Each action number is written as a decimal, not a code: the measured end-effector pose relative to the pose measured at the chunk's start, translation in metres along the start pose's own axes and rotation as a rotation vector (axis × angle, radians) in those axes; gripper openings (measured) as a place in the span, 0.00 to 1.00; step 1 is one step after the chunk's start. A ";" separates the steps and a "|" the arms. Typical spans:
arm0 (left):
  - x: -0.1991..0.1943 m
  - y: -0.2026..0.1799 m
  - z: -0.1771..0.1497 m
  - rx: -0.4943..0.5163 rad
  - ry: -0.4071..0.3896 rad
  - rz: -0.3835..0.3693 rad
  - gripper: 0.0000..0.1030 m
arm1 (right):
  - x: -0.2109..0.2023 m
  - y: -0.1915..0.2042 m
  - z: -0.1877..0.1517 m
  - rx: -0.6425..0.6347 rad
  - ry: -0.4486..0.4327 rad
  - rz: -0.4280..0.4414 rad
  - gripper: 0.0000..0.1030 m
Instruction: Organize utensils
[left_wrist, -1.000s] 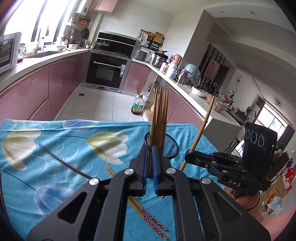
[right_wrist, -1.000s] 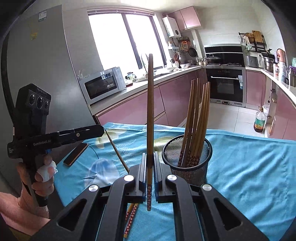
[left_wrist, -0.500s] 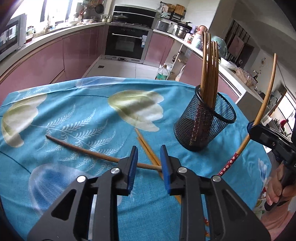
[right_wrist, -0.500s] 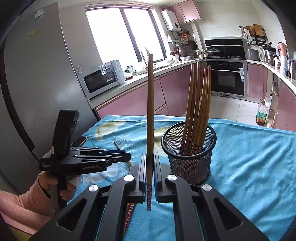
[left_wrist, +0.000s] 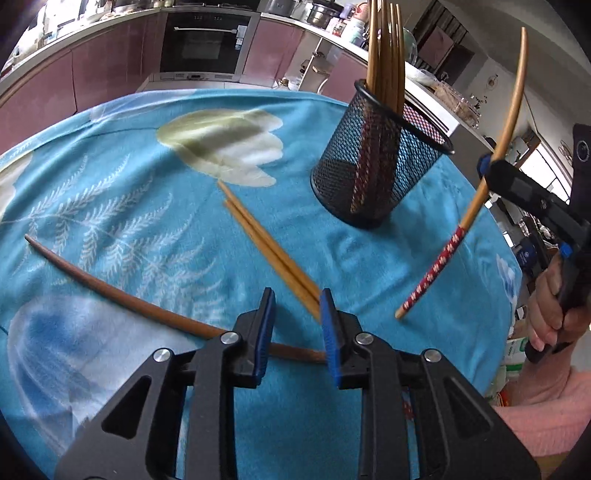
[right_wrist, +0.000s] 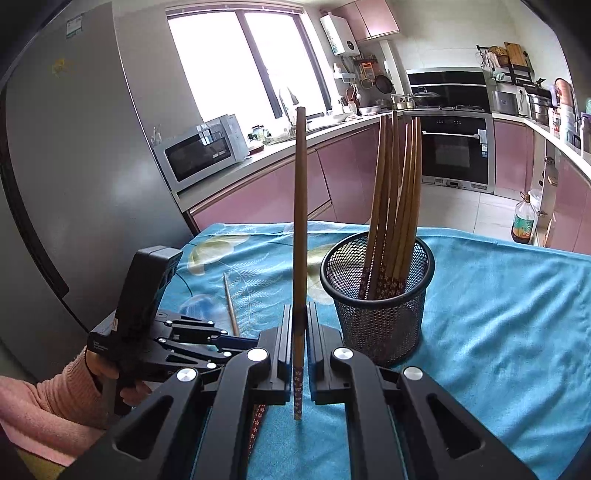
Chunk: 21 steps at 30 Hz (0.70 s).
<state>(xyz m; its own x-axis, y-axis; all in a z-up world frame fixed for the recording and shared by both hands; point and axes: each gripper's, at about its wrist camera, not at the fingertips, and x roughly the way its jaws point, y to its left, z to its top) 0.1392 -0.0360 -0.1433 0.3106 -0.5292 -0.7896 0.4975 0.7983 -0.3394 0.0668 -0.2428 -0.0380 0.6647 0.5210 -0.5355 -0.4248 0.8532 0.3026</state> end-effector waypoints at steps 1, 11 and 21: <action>-0.003 0.002 -0.005 -0.005 0.006 -0.016 0.23 | 0.000 0.001 0.000 -0.001 0.000 0.000 0.06; -0.050 0.011 -0.051 -0.009 -0.021 0.002 0.32 | 0.003 0.000 -0.001 -0.001 0.000 0.010 0.06; -0.085 0.057 -0.032 -0.203 -0.179 0.369 0.42 | 0.003 0.003 -0.002 -0.009 0.005 0.017 0.06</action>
<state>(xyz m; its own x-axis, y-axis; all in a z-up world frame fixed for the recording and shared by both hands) 0.1157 0.0634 -0.1121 0.5815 -0.2257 -0.7816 0.1640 0.9735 -0.1591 0.0661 -0.2389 -0.0404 0.6545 0.5354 -0.5339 -0.4418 0.8438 0.3046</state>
